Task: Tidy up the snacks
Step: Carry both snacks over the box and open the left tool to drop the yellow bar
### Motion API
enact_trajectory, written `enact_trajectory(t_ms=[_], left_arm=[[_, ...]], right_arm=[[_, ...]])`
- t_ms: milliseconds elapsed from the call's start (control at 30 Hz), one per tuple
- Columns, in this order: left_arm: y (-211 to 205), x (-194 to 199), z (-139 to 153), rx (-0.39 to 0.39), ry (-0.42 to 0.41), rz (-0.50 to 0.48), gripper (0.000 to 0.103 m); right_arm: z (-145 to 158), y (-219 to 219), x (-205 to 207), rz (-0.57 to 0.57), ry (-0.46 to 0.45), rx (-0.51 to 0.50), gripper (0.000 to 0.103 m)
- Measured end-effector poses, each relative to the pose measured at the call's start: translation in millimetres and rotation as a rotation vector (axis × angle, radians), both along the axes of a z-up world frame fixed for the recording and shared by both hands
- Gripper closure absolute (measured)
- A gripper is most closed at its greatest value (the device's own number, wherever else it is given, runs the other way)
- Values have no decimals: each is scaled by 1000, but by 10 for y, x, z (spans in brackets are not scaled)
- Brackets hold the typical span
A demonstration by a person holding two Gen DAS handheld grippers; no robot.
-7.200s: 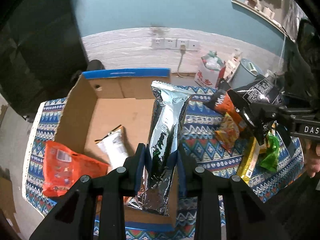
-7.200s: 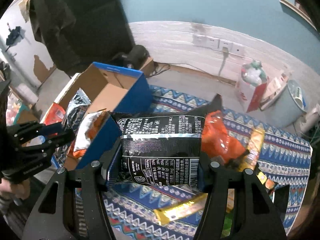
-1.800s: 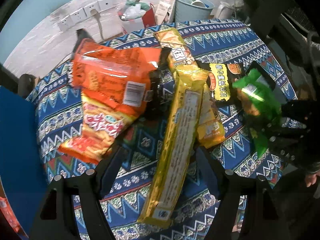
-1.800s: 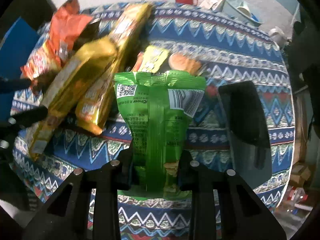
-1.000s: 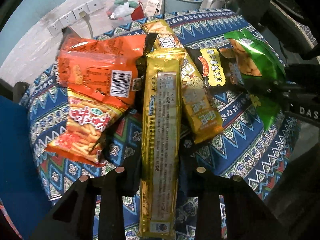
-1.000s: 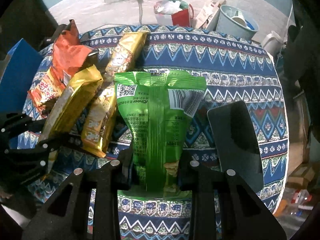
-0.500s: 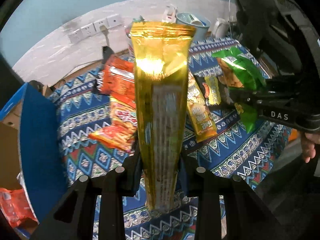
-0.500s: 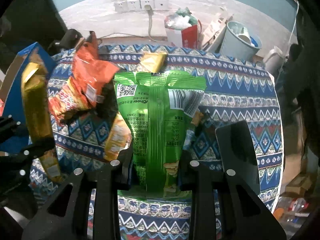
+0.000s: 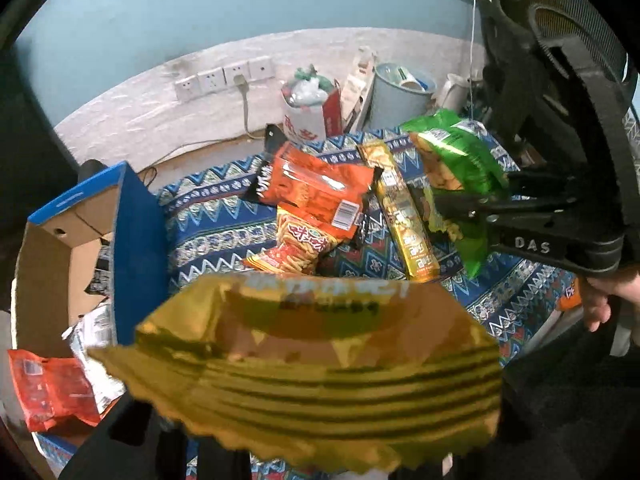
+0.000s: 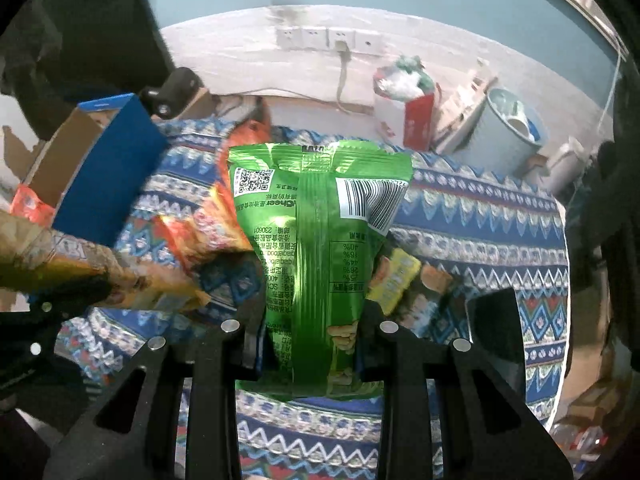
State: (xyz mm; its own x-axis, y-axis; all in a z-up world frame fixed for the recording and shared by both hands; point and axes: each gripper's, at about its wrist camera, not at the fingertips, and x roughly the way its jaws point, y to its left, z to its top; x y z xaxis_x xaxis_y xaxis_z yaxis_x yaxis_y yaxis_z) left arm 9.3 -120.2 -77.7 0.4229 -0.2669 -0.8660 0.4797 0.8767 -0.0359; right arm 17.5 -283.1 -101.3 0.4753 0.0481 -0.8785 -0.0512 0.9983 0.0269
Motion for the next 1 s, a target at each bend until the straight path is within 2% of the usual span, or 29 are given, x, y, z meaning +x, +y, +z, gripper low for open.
enact_trajectory(t_ms=[500,1000], left_arm=[[584,-127,502,-82,-114,67,72],[1434,-19,763,-153,-178,240,72]], right_arm=[[307,611,133,103,-60,24,74],[510,1146,391,170,-95,40,74]])
